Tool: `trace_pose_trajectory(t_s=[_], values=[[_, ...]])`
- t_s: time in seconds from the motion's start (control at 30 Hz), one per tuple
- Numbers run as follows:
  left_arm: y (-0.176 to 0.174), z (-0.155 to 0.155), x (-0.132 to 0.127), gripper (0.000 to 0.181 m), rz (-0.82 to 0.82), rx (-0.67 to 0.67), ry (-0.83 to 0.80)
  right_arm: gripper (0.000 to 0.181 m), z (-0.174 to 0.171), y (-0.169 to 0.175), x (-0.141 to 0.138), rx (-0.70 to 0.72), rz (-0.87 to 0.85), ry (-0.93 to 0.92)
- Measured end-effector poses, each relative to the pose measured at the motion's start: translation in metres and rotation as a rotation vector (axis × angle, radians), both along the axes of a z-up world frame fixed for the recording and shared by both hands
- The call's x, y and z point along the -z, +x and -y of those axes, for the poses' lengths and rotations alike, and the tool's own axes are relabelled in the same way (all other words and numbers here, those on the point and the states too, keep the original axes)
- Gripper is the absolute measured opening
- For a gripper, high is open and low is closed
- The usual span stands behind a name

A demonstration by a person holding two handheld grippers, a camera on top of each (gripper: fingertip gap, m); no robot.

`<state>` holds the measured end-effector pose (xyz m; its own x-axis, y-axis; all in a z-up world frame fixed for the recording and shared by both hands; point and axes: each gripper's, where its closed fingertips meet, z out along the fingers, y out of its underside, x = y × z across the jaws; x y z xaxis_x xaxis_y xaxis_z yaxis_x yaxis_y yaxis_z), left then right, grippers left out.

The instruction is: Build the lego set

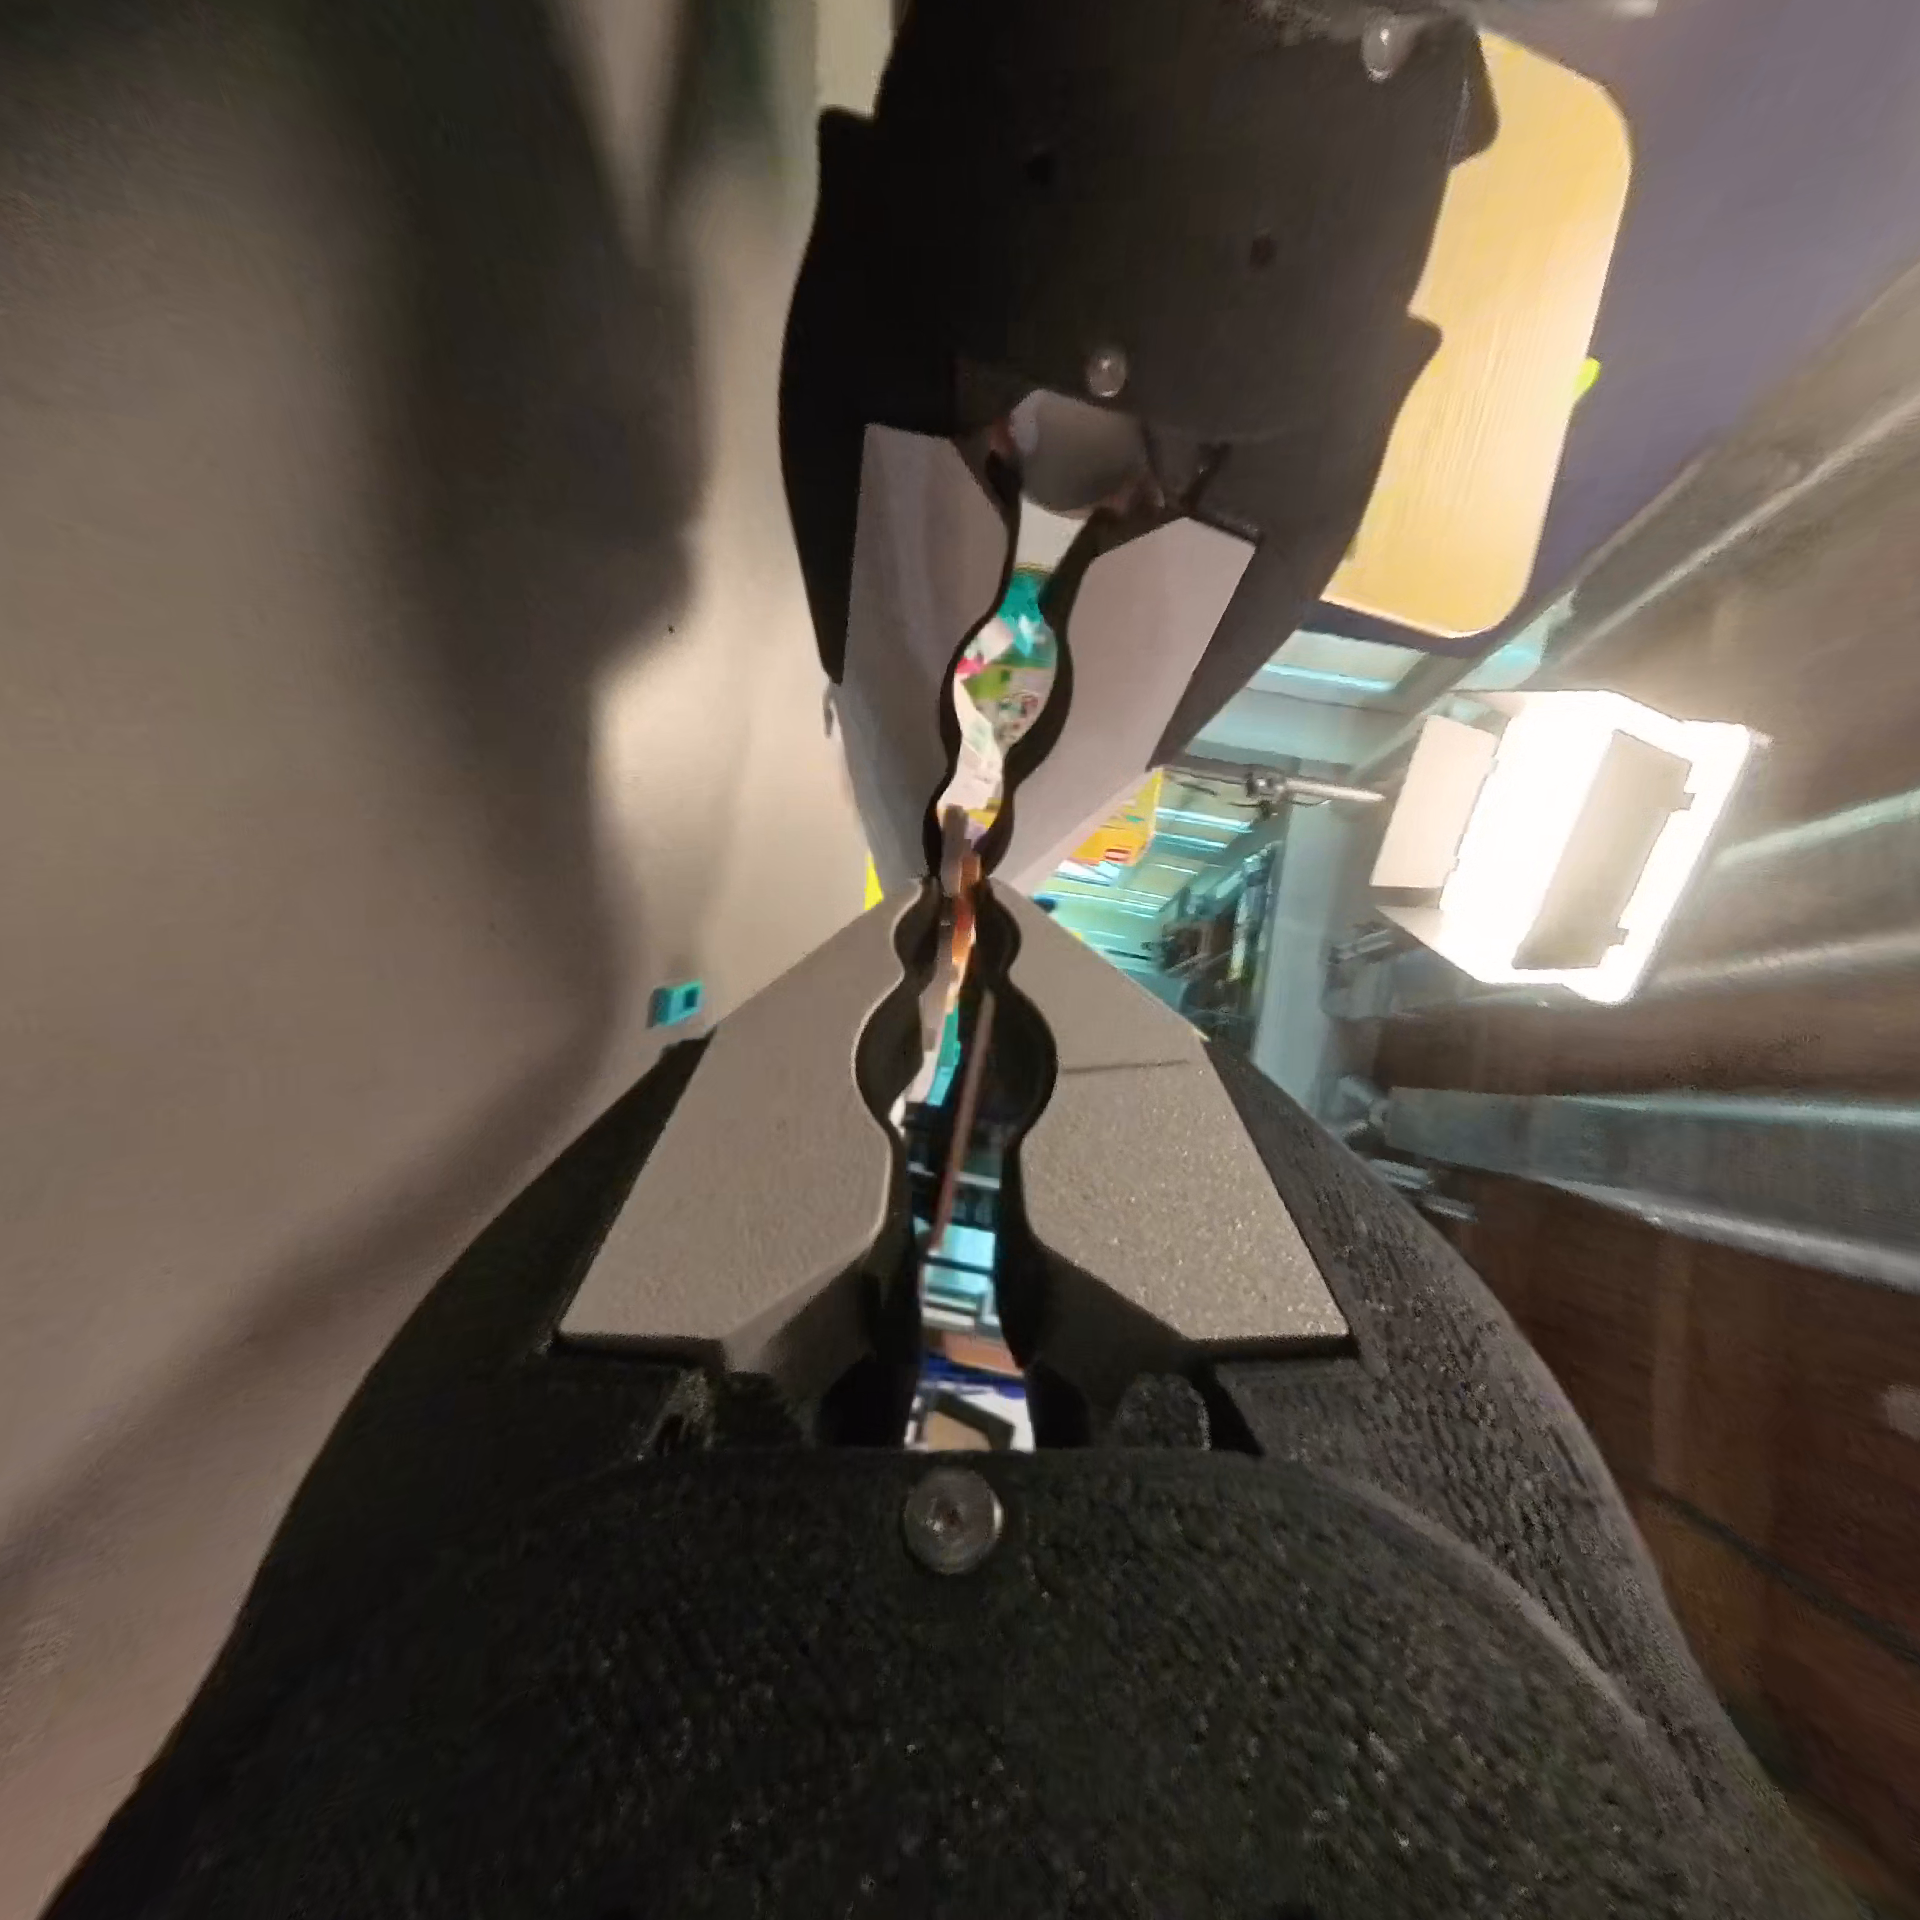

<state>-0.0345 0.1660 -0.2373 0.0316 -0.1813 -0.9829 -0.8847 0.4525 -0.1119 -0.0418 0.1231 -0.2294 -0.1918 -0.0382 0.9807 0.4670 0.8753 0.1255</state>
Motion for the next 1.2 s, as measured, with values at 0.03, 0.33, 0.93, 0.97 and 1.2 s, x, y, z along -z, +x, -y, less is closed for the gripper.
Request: trace_pose_trajectory(t_s=[0.03, 0.33, 0.93, 0.97, 1.2], values=[[0.000, 0.000, -0.001, 0.004, 0.005, 0.004, 0.004, 0.004, 0.001, 0.000, 0.000, -0.004, -0.004, 0.003], [0.001, 0.000, 0.002, 0.004, -0.012, 0.007, 0.007, 0.031, -0.003, 0.006, 0.011, 0.003, 0.008, -0.167], [-0.010, -0.012, 0.005, 0.035, 0.141, -0.061, -0.112, 0.004, -0.073, 0.062, 0.023, 0.345, 0.003, -0.222], [-0.013, -0.013, 0.002, 0.038, 0.164, -0.067, -0.113, 0.004, -0.083, 0.072, 0.031, 0.406, 0.045, -0.230], [-0.017, -0.016, -0.002, 0.037, 0.252, -0.079, -0.141, 0.010, -0.089, 0.090, 0.050, 0.459, 0.171, -0.298]])
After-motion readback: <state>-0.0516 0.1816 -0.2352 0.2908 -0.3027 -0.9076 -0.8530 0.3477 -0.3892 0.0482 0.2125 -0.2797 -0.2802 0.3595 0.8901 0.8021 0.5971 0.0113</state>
